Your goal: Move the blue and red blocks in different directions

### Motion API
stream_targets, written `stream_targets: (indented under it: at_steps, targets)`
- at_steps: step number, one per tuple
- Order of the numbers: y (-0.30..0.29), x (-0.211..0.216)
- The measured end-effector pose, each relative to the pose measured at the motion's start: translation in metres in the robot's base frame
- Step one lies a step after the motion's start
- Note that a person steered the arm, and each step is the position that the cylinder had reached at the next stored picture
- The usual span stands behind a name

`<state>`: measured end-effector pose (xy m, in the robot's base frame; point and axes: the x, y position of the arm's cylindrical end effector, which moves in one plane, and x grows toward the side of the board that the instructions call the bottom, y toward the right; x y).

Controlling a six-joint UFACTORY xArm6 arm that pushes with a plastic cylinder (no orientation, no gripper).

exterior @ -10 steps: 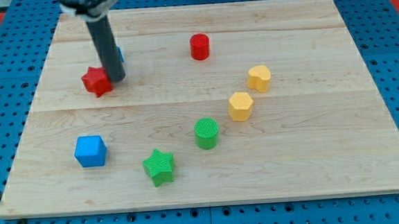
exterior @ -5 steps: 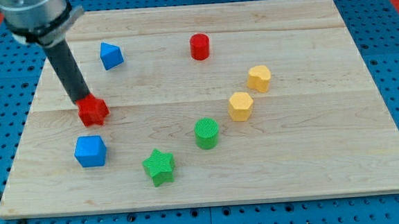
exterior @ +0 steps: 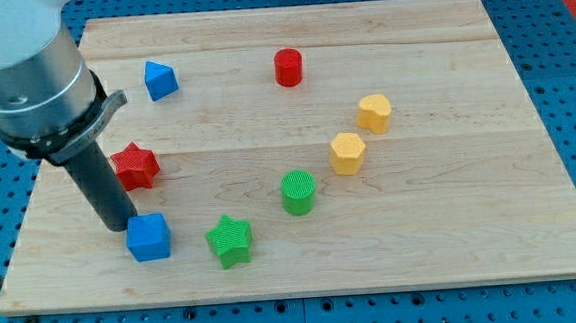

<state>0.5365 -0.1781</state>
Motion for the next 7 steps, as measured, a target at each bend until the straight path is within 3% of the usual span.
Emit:
stream_targets:
  at_steps: [3, 4, 6, 7]
  targets:
    - [-0.061, -0.080]
    - [-0.011, -0.081]
    - [-0.015, -0.063]
    - [-0.030, -0.115]
